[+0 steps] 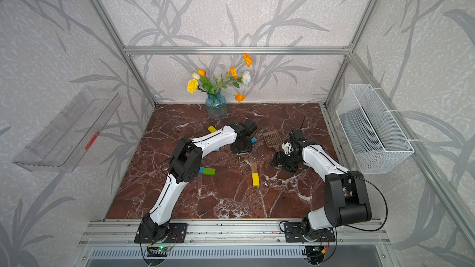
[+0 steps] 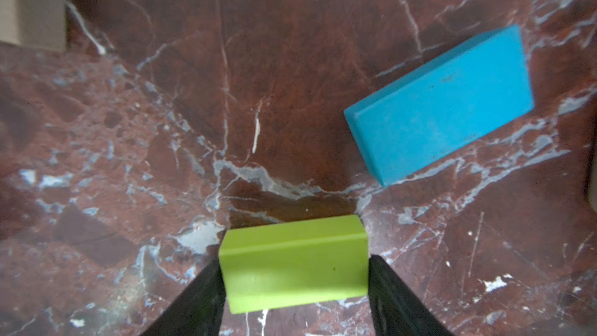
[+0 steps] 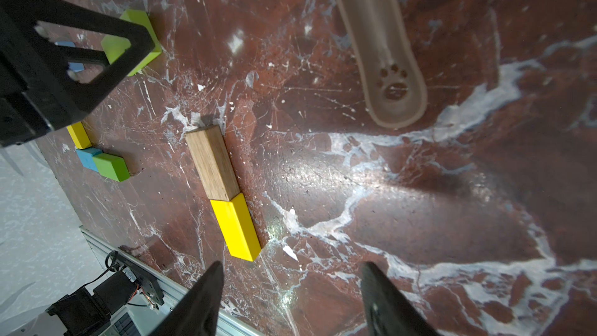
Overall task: Assemble the letter c with building blocks
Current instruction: Pick up the building block from the center of the board.
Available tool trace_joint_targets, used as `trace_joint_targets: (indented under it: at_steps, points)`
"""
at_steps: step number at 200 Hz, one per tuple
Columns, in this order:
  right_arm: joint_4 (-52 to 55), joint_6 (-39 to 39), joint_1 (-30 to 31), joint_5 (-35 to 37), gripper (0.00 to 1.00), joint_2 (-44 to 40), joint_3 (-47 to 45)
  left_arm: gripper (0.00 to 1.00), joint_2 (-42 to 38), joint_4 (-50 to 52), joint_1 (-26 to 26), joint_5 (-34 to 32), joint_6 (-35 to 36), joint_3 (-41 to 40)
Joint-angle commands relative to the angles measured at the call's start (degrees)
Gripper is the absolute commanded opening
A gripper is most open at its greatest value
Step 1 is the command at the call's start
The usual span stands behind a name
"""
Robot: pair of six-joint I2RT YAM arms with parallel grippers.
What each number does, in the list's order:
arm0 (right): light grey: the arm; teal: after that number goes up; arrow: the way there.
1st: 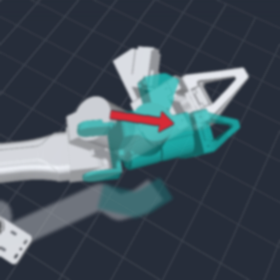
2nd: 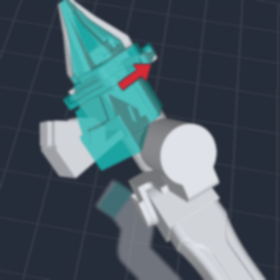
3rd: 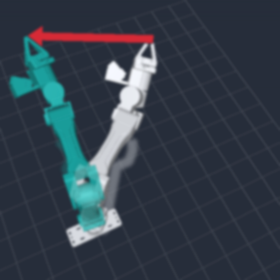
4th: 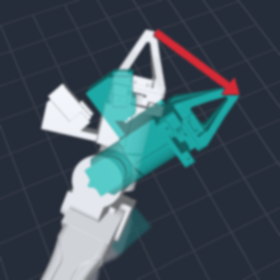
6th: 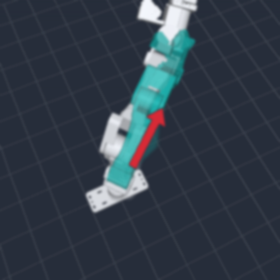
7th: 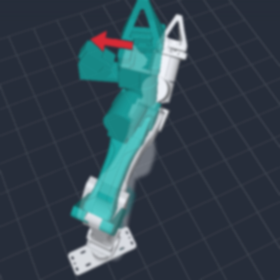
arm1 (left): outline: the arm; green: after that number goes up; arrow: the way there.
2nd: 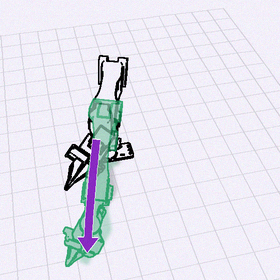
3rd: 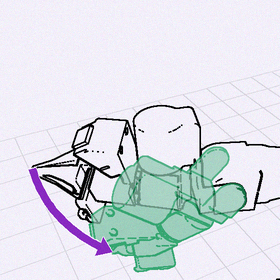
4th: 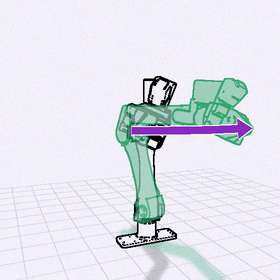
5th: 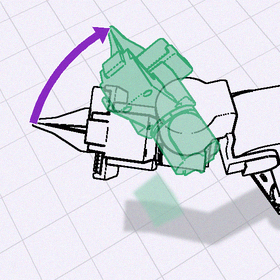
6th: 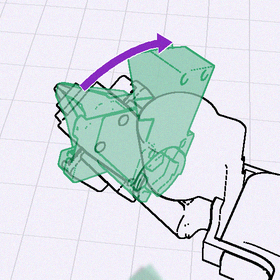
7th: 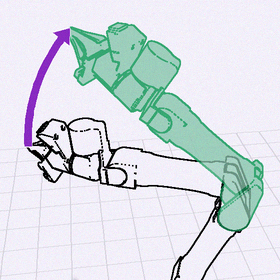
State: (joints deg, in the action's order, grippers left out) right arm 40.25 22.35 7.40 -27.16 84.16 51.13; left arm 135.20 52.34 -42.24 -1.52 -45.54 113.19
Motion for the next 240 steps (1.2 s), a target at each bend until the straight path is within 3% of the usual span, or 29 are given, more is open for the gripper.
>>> trace_joint_targets:
  at_steps: [1, 41, 140, 188, 240]
  points:
    - [0.1, -1.1, -0.6, -0.9, 0.67, -1.7, -0.6, 0.66, 1.8, 2.3, -0.3, 0.8, 0.6, 2.2]
    - [0.0, -1.3, -1.2, -0.9, 0.67, -2.1, -1.0, 0.54, 1.5, 3.6, -1.0, 1.4, 0.3, 3.2]
    - [-1.1, -1.0, -1.9, -1.9, 0.67, -3.4, -2.6, 0.50, 0.9, 5.2, -5.4, 2.3, -7.1, 9.6]
    - [-0.9, -1.5, -3.7, -2.9, 0.67, -4.6, -3.4, 0.50, 4.1, 7.8, -6.2, 2.2, -7.2, 14.7]
    - [-0.5, -2.4, -4.5, -3.3, 0.67, -5.0, -4.0, 0.50, 4.4, 9.1, -6.7, 1.5, -7.7, 14.0]
